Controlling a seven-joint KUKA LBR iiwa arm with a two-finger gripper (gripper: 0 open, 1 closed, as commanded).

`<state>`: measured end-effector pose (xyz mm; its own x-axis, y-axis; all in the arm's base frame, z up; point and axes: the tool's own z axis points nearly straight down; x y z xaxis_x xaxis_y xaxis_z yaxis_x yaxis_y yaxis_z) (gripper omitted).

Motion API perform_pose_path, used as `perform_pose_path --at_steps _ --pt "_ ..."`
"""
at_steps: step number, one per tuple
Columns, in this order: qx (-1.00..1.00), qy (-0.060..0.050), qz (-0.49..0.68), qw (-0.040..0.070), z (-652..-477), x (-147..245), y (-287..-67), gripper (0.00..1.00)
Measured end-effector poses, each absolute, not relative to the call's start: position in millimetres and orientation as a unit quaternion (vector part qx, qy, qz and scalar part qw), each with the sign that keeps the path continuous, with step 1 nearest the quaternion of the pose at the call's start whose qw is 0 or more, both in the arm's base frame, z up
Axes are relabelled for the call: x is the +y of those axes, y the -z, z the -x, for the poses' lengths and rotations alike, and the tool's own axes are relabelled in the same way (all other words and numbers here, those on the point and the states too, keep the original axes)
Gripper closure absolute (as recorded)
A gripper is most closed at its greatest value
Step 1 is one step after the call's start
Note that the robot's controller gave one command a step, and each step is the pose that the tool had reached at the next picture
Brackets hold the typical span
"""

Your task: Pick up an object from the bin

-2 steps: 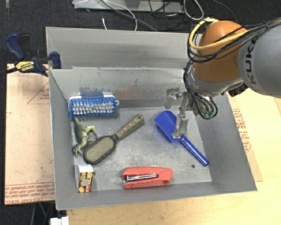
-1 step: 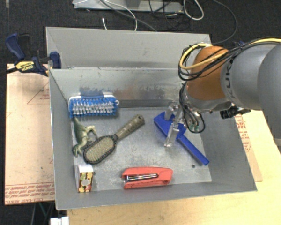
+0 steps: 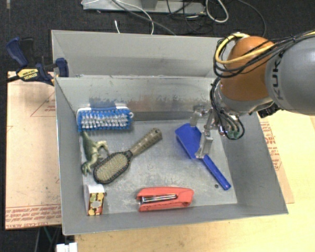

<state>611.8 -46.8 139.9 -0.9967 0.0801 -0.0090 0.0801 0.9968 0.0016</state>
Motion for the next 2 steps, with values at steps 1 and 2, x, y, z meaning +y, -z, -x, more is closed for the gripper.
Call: perform_pose_path --at_steps 1,2 --pt "0.973 0.0 -0.232 -0.004 -574.1 -63 -99 0.0" --pt "0.99 -0.002 -0.141 0.006 -600.1 -37 -70 0.0"
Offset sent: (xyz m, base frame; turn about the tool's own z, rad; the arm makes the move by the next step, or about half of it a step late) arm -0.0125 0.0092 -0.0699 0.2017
